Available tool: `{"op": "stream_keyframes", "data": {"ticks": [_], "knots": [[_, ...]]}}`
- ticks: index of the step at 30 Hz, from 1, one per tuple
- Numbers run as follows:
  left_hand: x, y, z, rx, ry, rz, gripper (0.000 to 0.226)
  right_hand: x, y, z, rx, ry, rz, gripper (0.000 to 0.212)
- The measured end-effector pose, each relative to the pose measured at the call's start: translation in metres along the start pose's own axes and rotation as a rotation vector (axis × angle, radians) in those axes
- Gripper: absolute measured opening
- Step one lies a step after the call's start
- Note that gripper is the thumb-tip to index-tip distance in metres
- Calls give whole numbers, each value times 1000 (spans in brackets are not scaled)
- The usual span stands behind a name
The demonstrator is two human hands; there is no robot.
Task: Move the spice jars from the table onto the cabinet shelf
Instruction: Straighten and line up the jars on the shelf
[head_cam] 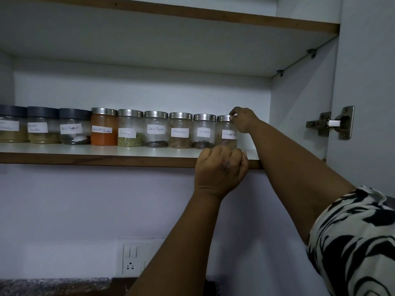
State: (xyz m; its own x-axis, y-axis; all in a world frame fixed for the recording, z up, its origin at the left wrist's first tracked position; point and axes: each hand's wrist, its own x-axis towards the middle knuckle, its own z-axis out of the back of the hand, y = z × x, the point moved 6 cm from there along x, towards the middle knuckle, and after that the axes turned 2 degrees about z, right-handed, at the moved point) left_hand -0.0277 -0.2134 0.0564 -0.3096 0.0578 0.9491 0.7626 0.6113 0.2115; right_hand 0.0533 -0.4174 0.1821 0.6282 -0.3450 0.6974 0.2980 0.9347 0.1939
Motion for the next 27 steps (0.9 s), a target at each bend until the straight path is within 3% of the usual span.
{"op": "stream_keyframes", "data": {"ticks": [5, 9, 17, 19, 24, 27], "knots": [[1, 0, -2, -2, 48, 6, 31, -5, -4, 0, 94, 54, -74, 45], [4, 0, -3, 17, 167, 23, 31, -19, 8, 16, 153, -89, -102, 58], [9, 1, 1, -94, 435, 122, 24, -100, 45, 39, 141, -228, 5, 38], [11, 4, -2, -144, 574, 150, 31, -126, 41, 45, 135, -259, 28, 30], [0, 11, 13, -234, 868, 173, 35, -194, 14, 44, -48, -86, -79, 39], [-9, 11, 40, -259, 1006, 170, 56, -233, 25, 43, -156, -47, -26, 43]]}}
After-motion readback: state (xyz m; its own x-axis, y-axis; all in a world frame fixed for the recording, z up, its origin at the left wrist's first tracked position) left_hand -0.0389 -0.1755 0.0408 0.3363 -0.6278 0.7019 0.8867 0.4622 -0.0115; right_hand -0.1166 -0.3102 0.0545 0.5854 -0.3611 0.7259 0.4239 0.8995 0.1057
